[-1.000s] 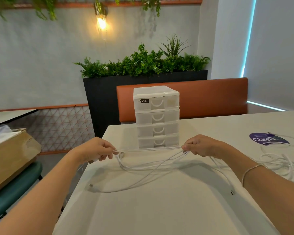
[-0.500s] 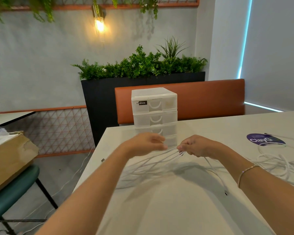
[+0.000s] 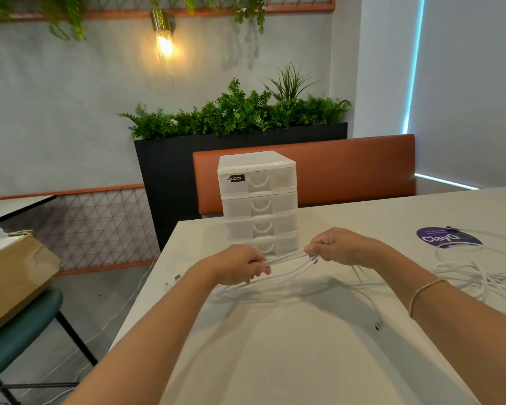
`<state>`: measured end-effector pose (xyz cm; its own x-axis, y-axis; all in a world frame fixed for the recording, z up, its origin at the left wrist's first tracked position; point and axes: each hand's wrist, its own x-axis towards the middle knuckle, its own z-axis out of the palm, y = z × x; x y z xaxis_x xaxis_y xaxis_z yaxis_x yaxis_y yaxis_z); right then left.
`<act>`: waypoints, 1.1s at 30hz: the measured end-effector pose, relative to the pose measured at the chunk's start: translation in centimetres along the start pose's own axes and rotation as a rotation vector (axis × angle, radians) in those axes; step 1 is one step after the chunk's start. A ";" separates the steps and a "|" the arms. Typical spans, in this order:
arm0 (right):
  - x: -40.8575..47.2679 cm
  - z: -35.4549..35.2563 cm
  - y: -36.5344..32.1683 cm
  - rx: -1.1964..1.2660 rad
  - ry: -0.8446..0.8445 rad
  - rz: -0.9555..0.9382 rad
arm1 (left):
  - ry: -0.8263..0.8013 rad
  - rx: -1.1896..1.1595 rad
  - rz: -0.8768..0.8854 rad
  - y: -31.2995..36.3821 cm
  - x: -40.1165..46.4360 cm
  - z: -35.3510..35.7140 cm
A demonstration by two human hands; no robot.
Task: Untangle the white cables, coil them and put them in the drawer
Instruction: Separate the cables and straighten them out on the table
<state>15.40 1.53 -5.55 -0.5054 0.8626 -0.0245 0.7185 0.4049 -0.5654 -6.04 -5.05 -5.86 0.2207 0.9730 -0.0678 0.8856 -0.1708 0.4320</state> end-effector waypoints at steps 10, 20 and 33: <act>0.3 -0.4 -0.4 0.045 0.013 -0.016 | 0.009 -0.023 -0.181 -6.3 -3.3 -3.2; 0.6 0.0 0.3 0.213 -0.042 -0.059 | 0.018 0.045 -0.338 -9.0 -4.5 -4.3; 0.6 -0.3 0.1 0.327 -0.135 -0.104 | -0.018 -0.001 0.024 3.4 1.3 -0.2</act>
<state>15.33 2.18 -5.41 -0.6423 0.7649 -0.0492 0.4799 0.3513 -0.8039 -2.83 -4.30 -4.35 0.2491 0.9657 -0.0737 0.8796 -0.1938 0.4345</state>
